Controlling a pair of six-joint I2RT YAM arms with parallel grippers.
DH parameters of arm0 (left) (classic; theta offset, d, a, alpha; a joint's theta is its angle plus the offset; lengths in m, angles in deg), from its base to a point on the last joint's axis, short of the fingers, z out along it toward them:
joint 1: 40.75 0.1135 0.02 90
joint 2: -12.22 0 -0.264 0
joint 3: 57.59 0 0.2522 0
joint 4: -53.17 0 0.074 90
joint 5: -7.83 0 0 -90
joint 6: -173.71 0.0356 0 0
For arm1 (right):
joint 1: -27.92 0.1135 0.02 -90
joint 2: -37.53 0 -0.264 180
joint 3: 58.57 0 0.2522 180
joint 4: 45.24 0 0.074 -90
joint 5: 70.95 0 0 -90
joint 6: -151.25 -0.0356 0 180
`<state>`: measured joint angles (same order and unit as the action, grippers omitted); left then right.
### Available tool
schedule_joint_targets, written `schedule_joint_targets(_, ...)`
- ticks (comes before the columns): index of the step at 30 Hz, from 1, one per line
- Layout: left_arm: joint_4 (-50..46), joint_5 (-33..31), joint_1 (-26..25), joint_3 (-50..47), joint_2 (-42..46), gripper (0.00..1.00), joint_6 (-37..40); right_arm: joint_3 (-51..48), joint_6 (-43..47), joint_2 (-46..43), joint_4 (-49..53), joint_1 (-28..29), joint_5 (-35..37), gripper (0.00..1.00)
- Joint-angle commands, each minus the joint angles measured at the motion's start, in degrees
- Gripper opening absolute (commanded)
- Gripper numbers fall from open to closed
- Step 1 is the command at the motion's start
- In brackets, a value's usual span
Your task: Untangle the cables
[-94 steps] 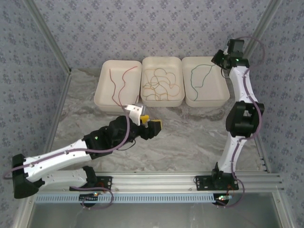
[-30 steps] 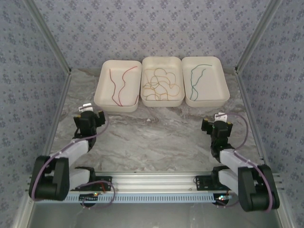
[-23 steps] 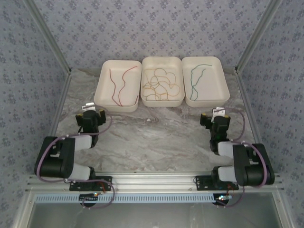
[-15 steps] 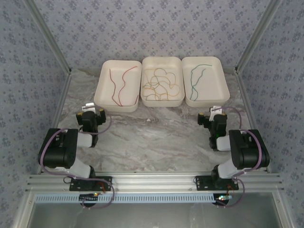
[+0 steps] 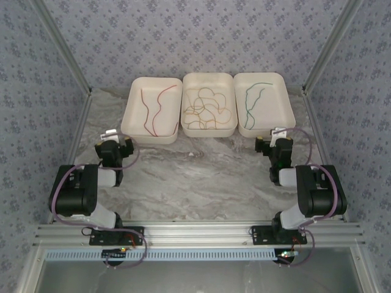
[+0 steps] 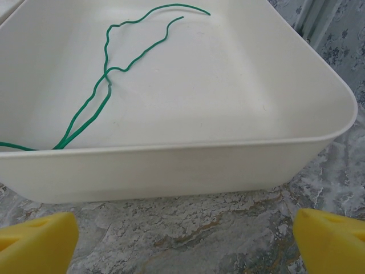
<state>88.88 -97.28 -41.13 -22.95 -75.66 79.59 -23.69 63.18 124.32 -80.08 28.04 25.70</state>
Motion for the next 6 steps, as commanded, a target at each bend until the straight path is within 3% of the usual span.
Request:
schedule_joint_targets(1,0.27,0.85,0.12,0.97,0.17,0.99,-0.54,0.51,-0.88,0.49,0.69,-0.30,0.93,0.99)
schedule_joint_targets(6,0.27,0.83,0.06,0.91,0.20,0.99,-0.54,-0.05,-2.19,0.32,-0.13,-0.27,4.43,0.99)
